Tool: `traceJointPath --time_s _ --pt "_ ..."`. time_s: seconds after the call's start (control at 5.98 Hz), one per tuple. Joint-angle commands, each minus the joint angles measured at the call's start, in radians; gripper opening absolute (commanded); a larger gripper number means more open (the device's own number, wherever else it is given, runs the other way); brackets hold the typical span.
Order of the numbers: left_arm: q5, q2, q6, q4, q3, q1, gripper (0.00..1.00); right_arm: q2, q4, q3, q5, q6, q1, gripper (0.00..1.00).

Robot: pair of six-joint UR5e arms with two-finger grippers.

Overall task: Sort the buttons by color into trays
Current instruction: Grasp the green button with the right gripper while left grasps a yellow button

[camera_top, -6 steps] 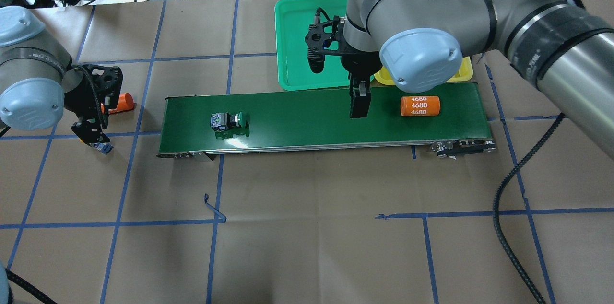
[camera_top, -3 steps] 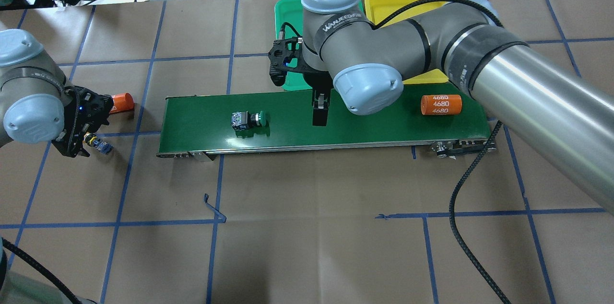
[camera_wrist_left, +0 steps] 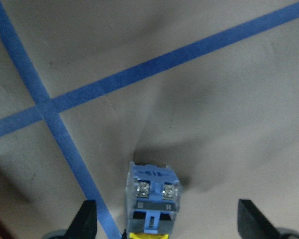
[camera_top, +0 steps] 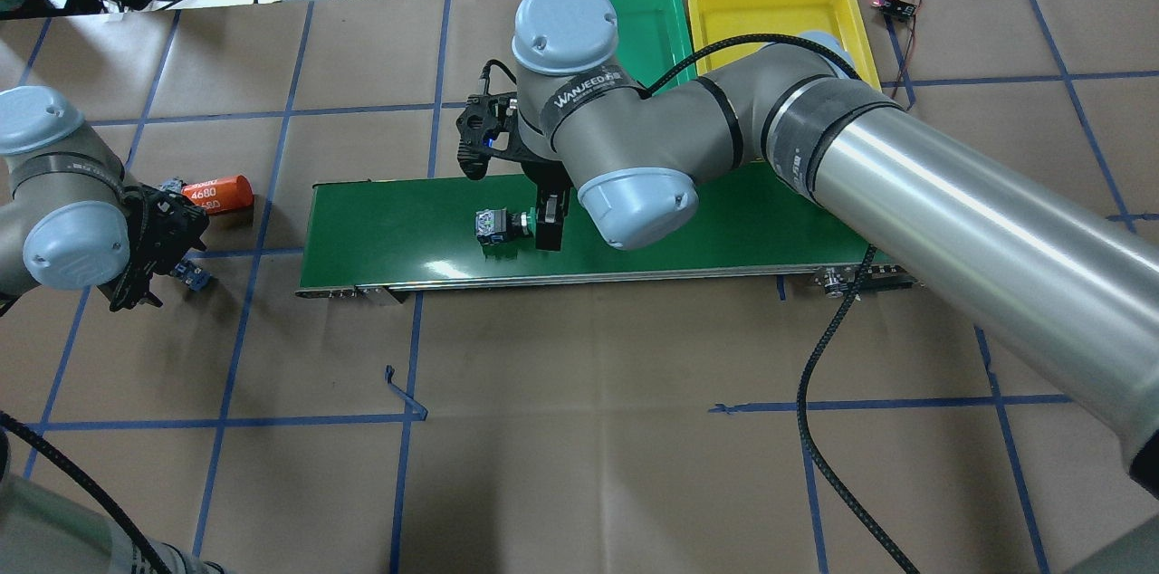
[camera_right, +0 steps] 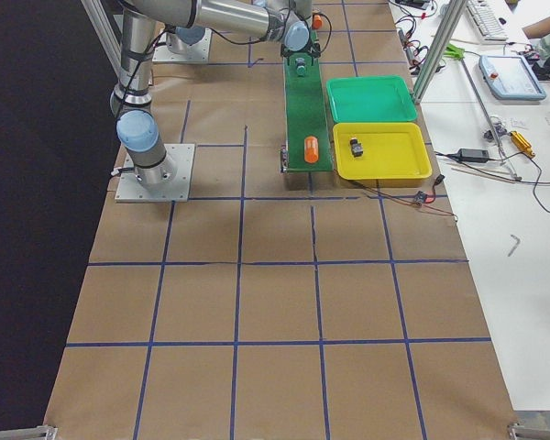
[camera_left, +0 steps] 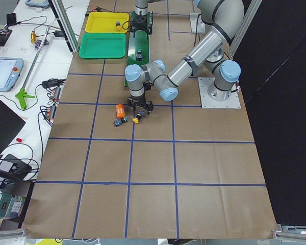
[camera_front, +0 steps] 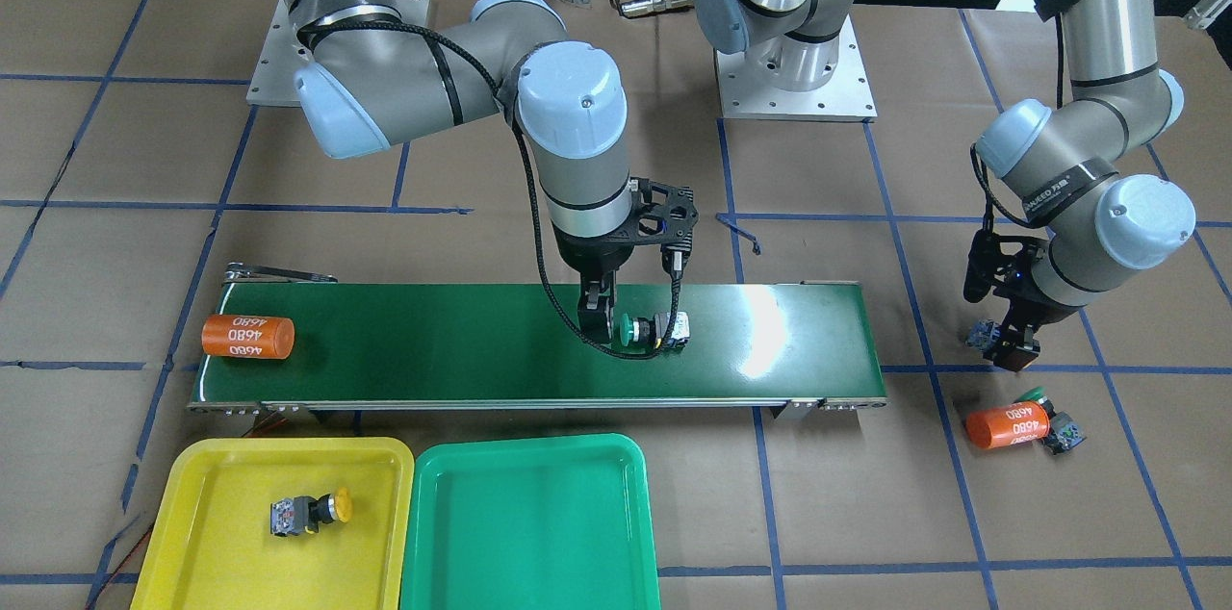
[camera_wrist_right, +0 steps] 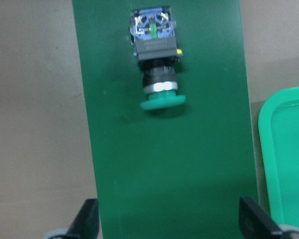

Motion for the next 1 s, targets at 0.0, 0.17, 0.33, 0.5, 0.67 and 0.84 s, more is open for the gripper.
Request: traceJointPath --time_s 0.0,0.17,0.33,0.5,0.67,0.84 --pt "-0.047 -0.016 0.040 0.030 -0.004 0.004 0.68 0.038 -0.052 0.003 0.026 -0.002 0.011 1.00" --pt "-0.090 -0.016 0.075 0.062 -0.006 0.004 0.15 0.041 -0.045 0.010 0.011 -0.014 0.009 1.00" --pt "-0.089 -0.001 0.071 0.063 -0.013 0.000 0.00 0.041 -0.032 0.012 -0.050 -0.051 -0.007 1.00" --pt "-0.084 0.027 -0.001 0.050 -0.013 -0.011 0.00 0.035 -0.029 0.030 -0.108 -0.088 -0.020 1.00" --pt "-0.082 0.080 -0.097 -0.035 -0.004 -0.043 0.00 0.030 -0.046 0.086 -0.110 -0.091 -0.044 1.00" --pt "-0.078 0.132 -0.200 -0.143 0.022 -0.127 0.00 0.019 -0.046 0.119 -0.118 -0.093 -0.078 1.00"
